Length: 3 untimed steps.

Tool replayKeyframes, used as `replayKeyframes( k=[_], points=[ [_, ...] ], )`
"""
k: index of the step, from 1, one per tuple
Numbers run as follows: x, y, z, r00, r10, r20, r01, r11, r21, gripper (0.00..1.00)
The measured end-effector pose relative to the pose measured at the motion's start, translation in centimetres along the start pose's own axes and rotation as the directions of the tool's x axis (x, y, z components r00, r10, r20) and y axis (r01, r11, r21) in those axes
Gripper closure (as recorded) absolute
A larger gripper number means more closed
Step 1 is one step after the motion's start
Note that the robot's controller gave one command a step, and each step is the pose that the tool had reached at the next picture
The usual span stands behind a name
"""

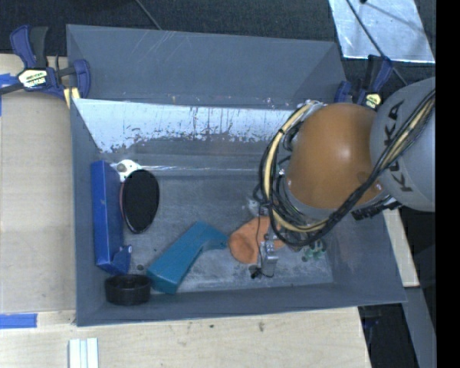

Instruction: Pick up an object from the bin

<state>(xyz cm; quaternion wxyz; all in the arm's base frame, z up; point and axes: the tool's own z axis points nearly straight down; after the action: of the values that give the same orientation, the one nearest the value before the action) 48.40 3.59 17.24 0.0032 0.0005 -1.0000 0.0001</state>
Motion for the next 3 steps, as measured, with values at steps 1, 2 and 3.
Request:
replayKeyframes(
  k=[1,2,3],
  points=[
    [-0.2,0.0,-0.4,1.000,0.001,0.009,-0.001,1.000,-0.001,0.00],
    [-1.2,4.8,4.7,0.987,-0.162,0.011,0.162,0.987,0.001,0.00],
    [-1.4,11.9,9.3,1.000,-0.022,0.013,0.022,1.000,0.000,0.00]
  ],
)
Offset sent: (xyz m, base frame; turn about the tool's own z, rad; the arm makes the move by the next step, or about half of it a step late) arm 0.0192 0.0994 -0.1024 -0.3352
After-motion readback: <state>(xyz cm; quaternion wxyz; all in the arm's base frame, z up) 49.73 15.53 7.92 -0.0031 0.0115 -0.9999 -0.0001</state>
